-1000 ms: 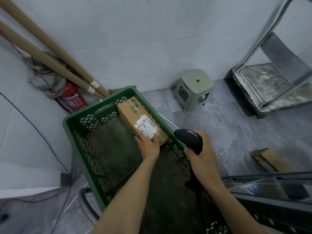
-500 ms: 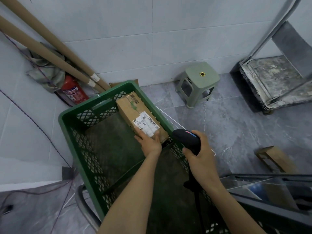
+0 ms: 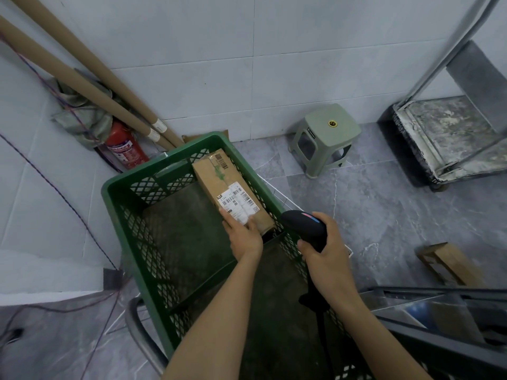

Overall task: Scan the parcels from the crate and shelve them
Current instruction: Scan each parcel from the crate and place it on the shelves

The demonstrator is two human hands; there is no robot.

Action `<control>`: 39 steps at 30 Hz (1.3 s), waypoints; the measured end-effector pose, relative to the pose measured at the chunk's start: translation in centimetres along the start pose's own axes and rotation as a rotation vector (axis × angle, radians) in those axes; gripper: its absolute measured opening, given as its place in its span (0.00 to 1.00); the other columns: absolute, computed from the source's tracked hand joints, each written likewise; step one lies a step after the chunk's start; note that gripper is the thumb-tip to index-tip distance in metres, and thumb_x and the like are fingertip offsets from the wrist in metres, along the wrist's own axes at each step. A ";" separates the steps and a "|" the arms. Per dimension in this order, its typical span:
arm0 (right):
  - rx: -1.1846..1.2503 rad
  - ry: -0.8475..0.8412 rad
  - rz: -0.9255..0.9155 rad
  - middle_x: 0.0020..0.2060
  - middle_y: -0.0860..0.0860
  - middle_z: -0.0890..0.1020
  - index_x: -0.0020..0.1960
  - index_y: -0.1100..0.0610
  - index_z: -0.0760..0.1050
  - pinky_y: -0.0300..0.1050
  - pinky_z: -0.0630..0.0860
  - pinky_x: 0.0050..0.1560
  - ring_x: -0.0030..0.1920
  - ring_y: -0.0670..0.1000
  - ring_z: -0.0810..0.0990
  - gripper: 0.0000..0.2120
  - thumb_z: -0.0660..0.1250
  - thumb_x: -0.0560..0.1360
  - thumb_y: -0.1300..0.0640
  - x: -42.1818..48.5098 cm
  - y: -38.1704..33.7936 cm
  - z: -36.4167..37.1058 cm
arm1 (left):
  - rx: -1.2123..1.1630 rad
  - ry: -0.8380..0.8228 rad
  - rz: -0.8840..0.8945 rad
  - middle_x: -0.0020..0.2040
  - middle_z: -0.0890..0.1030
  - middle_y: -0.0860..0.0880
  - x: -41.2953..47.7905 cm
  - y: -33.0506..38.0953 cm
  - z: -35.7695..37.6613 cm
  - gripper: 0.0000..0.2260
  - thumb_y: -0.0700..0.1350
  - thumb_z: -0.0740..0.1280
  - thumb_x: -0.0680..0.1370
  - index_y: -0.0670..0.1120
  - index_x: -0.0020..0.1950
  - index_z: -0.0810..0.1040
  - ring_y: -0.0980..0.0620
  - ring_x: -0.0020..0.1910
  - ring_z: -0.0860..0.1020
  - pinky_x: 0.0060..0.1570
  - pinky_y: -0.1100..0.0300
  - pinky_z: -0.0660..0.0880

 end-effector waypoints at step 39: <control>0.059 0.063 -0.097 0.50 0.39 0.75 0.62 0.45 0.68 0.22 0.69 0.42 0.49 0.31 0.73 0.24 0.66 0.74 0.67 -10.4 -10.4 1.6 | 0.057 0.098 0.237 0.77 0.59 0.47 -6.9 0.3 -16.9 0.32 0.52 0.57 0.82 0.52 0.78 0.40 0.39 0.67 0.69 0.62 0.43 0.68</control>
Point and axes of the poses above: each hand's wrist, its own x-axis towards the middle knuckle, its own z-axis out of the palm, y = z × x, the point moved 6 cm from there along x, towards the middle knuckle
